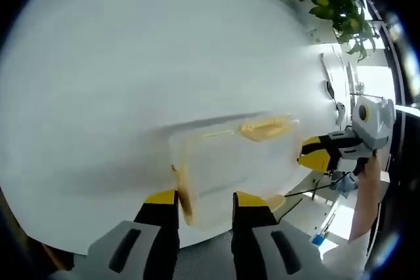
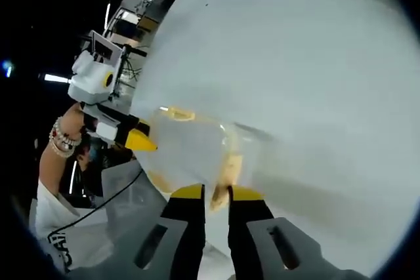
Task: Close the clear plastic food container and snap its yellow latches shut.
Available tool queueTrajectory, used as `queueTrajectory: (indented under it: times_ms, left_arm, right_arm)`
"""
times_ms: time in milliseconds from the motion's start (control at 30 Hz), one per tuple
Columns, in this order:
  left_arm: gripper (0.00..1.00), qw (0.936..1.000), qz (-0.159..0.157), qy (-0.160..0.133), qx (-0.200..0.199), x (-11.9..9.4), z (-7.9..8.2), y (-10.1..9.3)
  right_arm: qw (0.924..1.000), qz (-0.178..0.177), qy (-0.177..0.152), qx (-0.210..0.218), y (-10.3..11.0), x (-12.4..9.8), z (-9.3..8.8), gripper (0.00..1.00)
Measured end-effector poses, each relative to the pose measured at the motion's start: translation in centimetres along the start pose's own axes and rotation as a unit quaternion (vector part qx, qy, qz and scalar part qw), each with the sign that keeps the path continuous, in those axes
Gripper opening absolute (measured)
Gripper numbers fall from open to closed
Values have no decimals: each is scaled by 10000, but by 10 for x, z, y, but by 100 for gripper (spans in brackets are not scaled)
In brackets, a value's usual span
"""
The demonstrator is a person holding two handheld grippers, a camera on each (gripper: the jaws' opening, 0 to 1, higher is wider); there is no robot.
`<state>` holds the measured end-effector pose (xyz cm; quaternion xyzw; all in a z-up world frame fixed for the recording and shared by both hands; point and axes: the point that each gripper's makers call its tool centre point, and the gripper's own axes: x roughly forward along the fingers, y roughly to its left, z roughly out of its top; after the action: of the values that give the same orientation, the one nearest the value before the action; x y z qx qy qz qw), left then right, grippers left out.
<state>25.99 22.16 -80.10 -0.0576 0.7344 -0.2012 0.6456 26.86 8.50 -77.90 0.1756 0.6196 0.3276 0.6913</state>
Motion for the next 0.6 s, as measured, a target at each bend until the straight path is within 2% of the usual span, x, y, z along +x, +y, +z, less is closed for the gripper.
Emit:
queueTrajectory:
  times_ms: [200,233,300,400,600]
  left_arm:
    - [25,9999,-74,-93,126,-6,2,3]
    - [25,9997,-90,-115,191,-7,2,4]
    - [26,9977,-94,-254,620,-9,7,6]
    - [27,9968,-121,-323,725,-10,5,3]
    - [31,9826,67,-593,1758,-17,11,4]
  right_arm:
    - [9999,-37,-35,-154,2,1,-4,8]
    - [9995,-90,-29,-299,2,1,-5,9]
    - [9986,-197,-31,-497,3,1,-5,10]
    - [9953,-398,-63,-876,4,3,-3,11]
    - [9923,-566,-32,-1102,7,4,-5,13]
